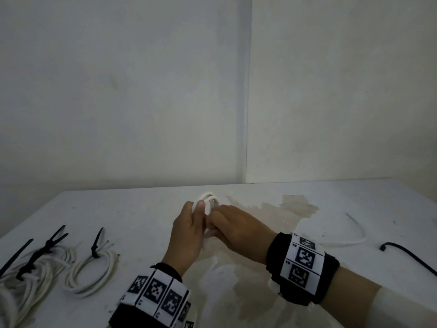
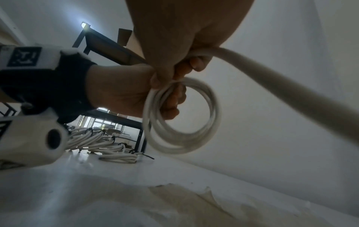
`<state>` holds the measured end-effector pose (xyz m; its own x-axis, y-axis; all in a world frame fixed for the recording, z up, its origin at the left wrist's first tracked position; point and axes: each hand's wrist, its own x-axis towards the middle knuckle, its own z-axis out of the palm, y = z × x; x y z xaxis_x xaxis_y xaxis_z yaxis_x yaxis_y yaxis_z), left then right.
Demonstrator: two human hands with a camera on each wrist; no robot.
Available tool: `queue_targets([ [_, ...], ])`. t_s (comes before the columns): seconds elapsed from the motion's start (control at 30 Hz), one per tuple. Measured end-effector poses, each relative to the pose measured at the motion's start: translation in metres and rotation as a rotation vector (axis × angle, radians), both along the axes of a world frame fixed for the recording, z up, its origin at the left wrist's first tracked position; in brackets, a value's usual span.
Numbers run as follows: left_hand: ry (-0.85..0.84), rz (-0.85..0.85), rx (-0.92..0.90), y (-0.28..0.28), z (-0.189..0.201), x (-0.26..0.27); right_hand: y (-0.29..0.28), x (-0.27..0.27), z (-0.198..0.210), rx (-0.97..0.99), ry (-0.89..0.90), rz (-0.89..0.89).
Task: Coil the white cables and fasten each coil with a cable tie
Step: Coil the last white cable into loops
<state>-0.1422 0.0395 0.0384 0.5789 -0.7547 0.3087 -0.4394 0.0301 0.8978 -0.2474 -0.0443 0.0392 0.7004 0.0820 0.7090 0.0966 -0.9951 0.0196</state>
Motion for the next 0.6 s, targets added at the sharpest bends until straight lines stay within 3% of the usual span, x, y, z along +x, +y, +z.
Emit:
queue_targets([
  [0.2,0.178,-0.219,0.090,0.010,-0.004,-0.009,-0.013,-0.006,0.014,0.303,0.071,-0.090],
  [0.43,0.302,-0.295,0.117,0.010,0.010,-0.010,-0.018,-0.012,0.023,0.372,0.088,-0.091],
  [0.6,0.346,-0.362,0.198,0.016,0.018,-0.007,-0.027,-0.023,0.030,0.364,0.134,-0.201],
])
